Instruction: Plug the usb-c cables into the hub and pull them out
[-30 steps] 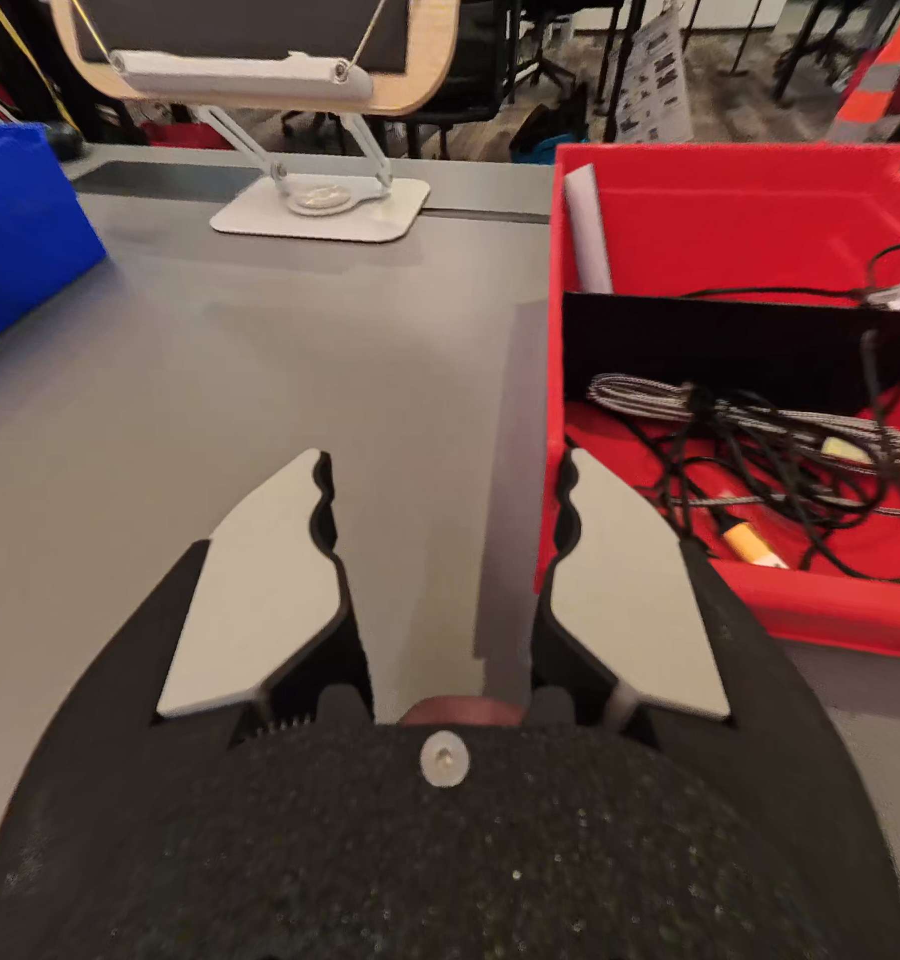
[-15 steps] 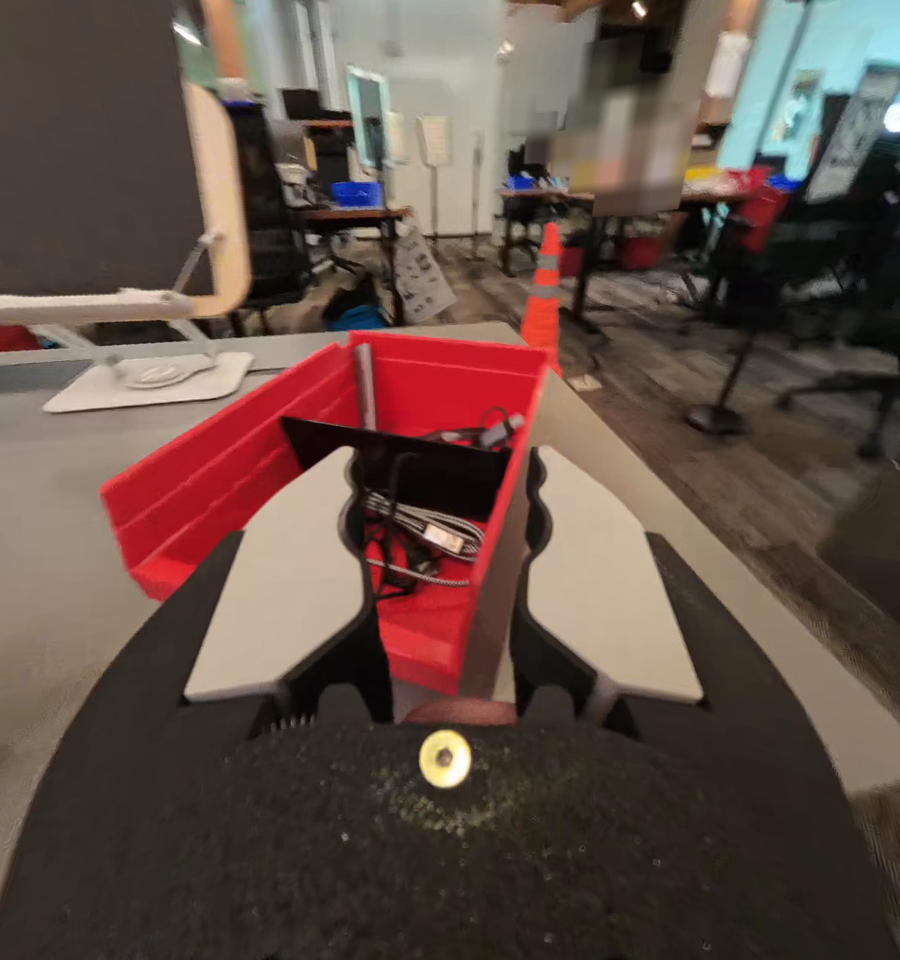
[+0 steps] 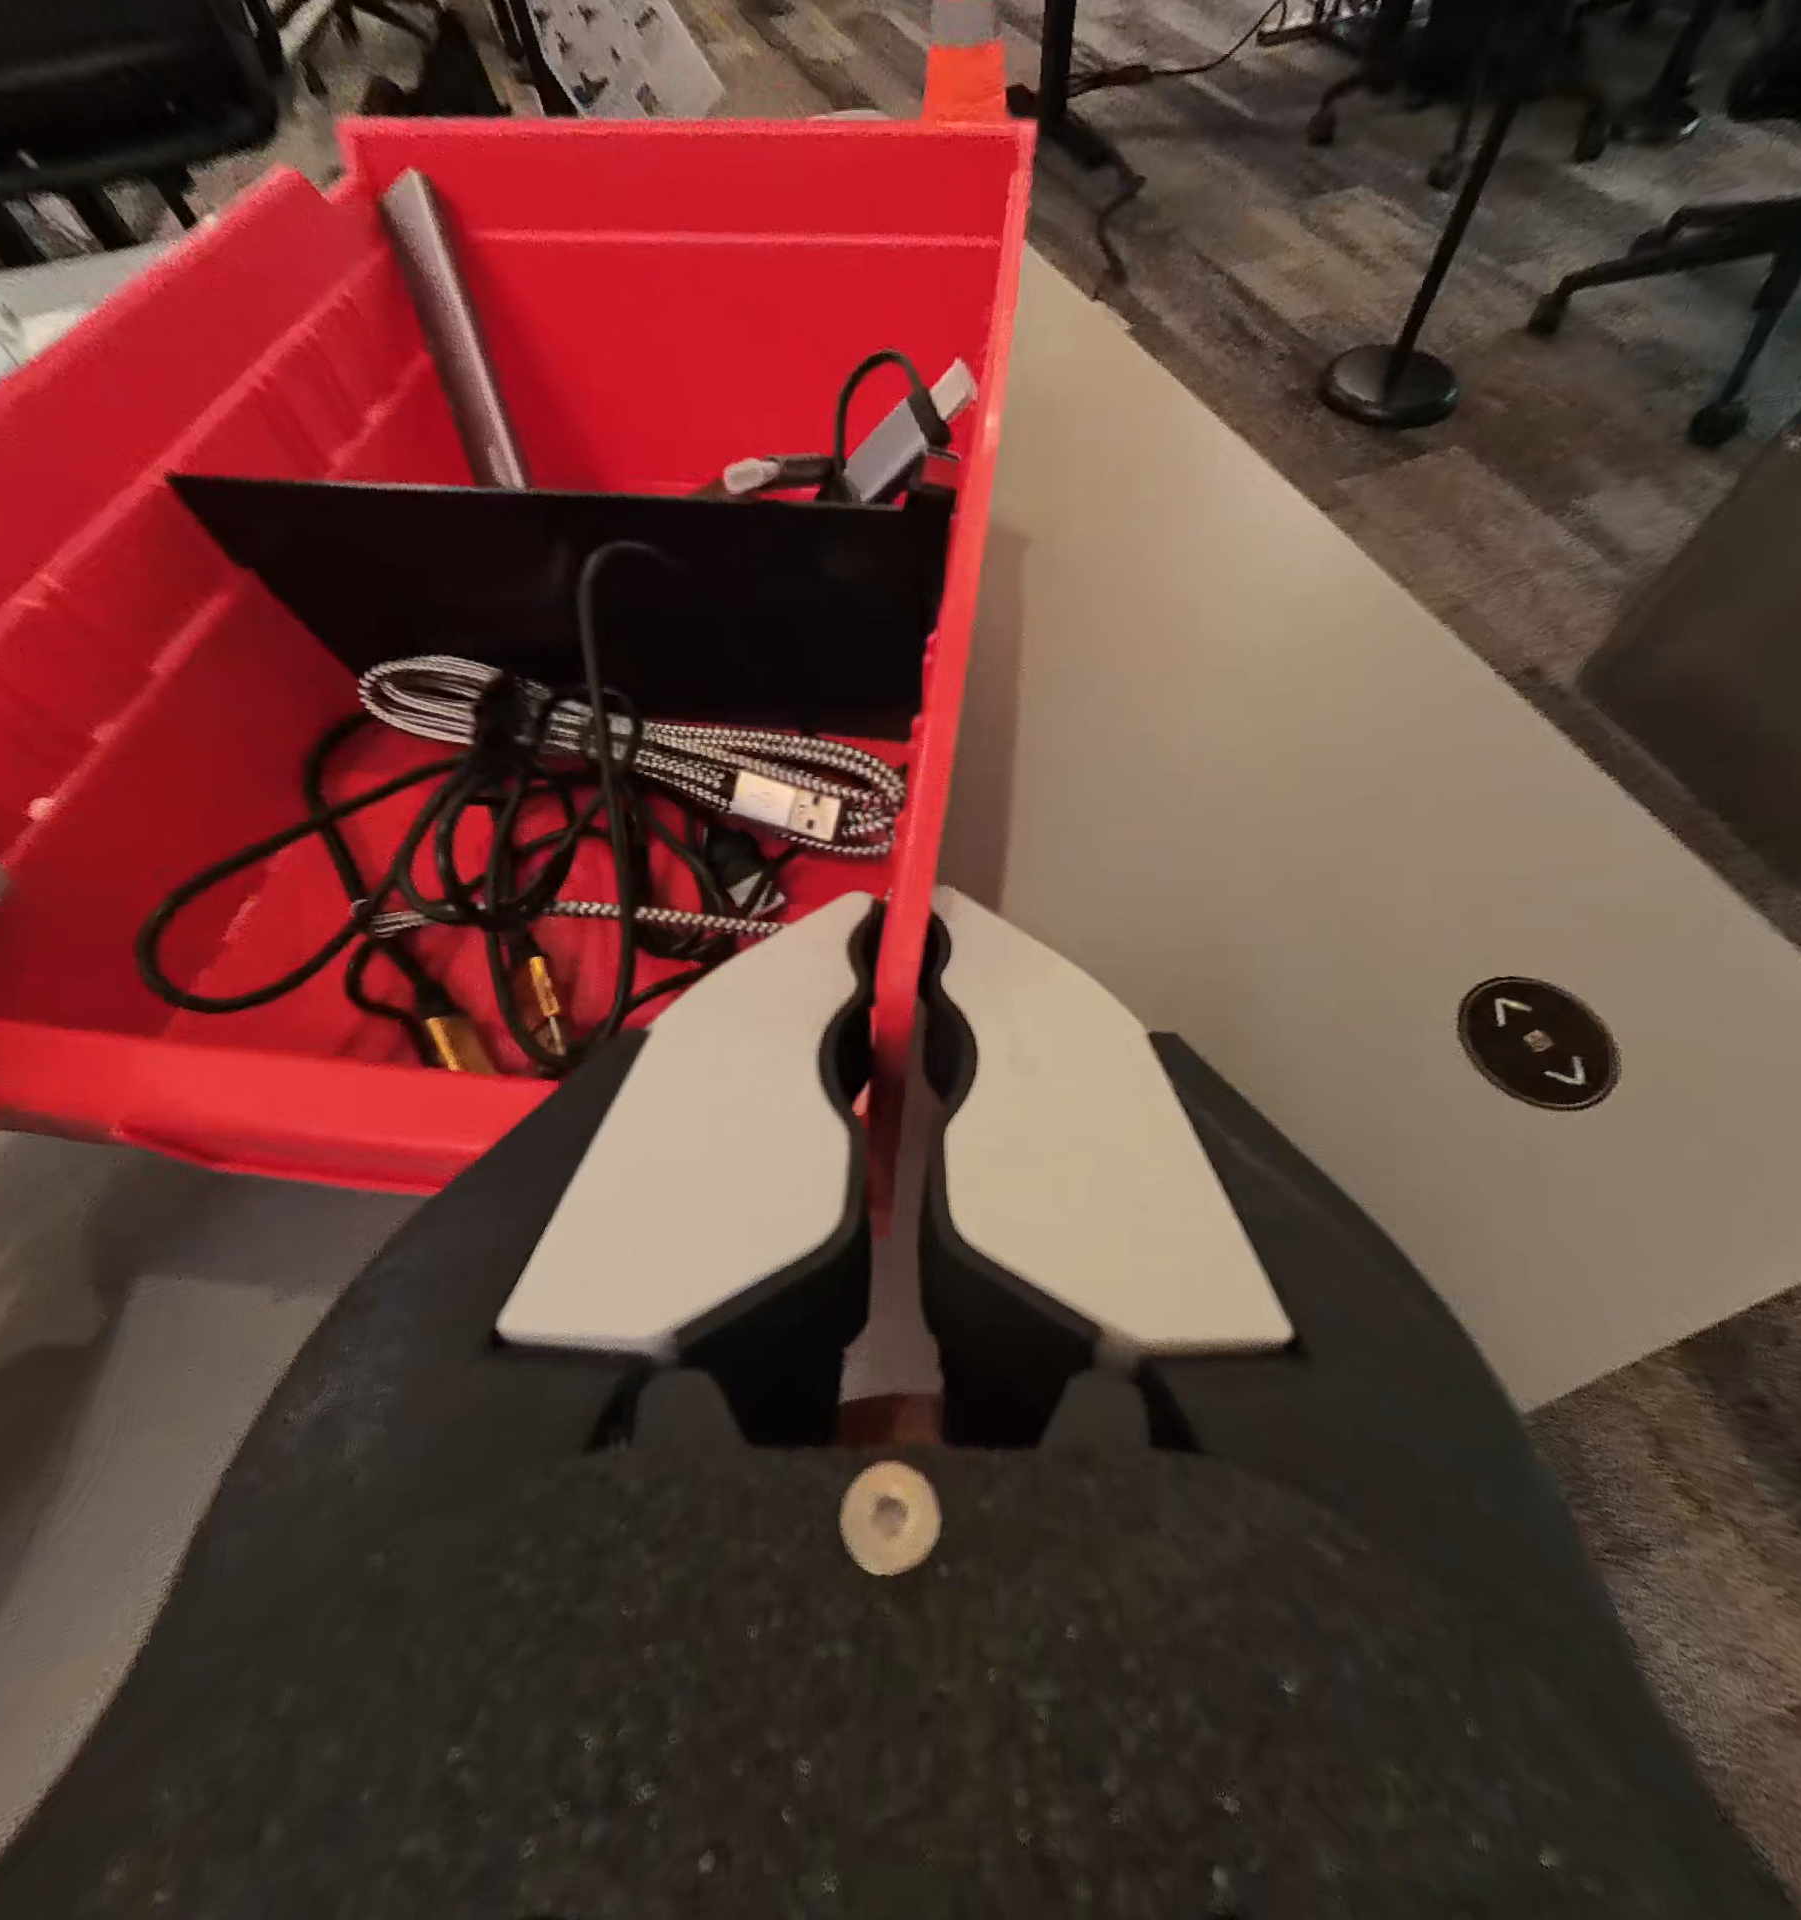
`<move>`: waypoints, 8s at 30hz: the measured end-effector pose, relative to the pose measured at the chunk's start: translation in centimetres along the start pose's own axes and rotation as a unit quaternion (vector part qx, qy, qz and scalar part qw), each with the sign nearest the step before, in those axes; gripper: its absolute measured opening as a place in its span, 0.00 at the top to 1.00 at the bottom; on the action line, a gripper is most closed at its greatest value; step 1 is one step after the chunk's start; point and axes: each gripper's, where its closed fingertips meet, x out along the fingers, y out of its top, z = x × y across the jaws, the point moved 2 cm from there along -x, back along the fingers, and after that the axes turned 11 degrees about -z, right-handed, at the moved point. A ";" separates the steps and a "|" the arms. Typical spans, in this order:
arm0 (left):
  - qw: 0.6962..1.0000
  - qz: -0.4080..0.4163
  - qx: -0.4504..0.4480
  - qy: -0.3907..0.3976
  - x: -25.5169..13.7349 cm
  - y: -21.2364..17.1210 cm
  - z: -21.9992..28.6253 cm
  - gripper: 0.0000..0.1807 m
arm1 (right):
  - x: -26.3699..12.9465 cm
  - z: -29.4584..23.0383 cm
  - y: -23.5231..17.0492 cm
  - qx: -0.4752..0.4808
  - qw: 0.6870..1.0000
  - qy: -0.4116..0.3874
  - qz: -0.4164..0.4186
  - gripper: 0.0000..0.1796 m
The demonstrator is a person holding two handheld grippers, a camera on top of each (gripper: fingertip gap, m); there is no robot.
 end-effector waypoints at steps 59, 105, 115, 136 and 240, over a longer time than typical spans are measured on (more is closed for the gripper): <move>0.945 0.030 -0.204 0.254 -32.0 -30.1 -29.1 0.96 | -11.5 -46.8 -11.9 -0.278 0.896 0.344 -0.043 0.94; 0.994 0.014 0.001 0.109 3.7 4.8 6.0 0.88 | 9.5 6.4 8.4 -0.031 0.985 0.172 -0.008 0.98; 0.998 0.058 0.006 -0.016 -8.7 2.7 3.9 0.78 | 1.6 5.3 14.3 0.017 0.982 0.170 0.085 0.83; 0.980 0.072 -0.171 0.075 -11.6 -10.9 -13.8 0.77 | 0.1 -19.9 -0.8 -0.214 0.958 0.192 0.011 0.68; 0.941 -0.017 -0.071 0.329 -13.9 -14.5 -16.0 0.70 | -21.0 -27.1 -8.5 -0.332 0.750 0.551 0.157 1.00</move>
